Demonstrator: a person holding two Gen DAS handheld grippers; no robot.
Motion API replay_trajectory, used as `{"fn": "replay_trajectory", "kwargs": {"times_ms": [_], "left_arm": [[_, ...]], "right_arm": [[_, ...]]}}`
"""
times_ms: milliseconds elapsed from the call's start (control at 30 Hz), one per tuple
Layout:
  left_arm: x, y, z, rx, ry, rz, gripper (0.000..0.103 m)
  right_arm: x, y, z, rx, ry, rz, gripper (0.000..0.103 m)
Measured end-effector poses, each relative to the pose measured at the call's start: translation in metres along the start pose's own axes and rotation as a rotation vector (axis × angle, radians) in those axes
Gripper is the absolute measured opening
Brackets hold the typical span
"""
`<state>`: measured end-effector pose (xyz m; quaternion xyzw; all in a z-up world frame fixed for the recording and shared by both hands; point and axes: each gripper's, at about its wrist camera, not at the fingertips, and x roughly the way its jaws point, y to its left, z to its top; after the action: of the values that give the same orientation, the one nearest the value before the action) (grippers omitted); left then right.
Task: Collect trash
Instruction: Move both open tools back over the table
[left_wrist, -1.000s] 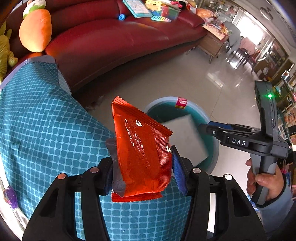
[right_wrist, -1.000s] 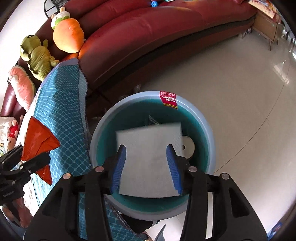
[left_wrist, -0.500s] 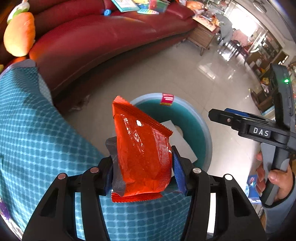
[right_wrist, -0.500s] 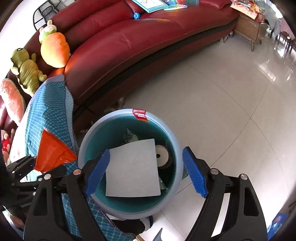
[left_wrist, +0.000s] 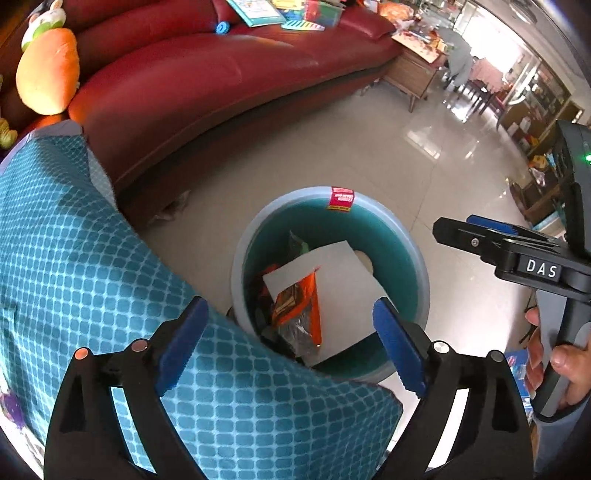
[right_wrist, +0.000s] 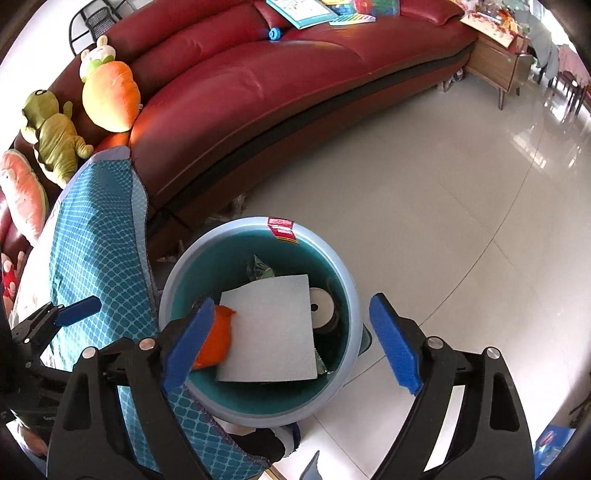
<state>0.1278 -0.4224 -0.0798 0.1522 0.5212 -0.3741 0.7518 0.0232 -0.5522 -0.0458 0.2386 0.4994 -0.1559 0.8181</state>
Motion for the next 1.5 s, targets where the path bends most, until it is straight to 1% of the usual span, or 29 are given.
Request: {"fn": "replay_trajectory", "kwargs": {"times_ms": [133, 367, 600, 767, 1067, 1333, 1500], "left_arm": [[-0.009, 0.007, -0.008, -0.016, -0.009, 0.003, 0.095], [-0.036, 0.021, -0.025, -0.031, -0.042, 0.001, 0.096], [-0.067, 0.047, -0.045, -0.080, -0.078, -0.002, 0.096], [-0.094, 0.071, -0.063, -0.123, -0.110, 0.008, 0.096], [-0.142, 0.134, -0.109, -0.235, -0.157, 0.059, 0.097], [-0.188, 0.215, -0.161, -0.372, -0.196, 0.141, 0.097], [-0.219, 0.271, -0.205, -0.476, -0.224, 0.183, 0.097]], "right_arm": [[-0.006, 0.008, -0.002, -0.013, 0.002, -0.007, 0.083], [-0.023, 0.026, -0.007, -0.038, -0.008, -0.020, 0.084], [-0.042, 0.059, -0.012, -0.091, -0.024, -0.028, 0.085], [-0.049, 0.093, -0.019, -0.151, -0.025, -0.020, 0.085], [-0.043, 0.190, -0.038, -0.317, 0.018, 0.028, 0.085], [-0.030, 0.296, -0.061, -0.500, 0.078, 0.070, 0.085], [-0.026, 0.358, -0.079, -0.611, 0.103, 0.086, 0.085]]}}
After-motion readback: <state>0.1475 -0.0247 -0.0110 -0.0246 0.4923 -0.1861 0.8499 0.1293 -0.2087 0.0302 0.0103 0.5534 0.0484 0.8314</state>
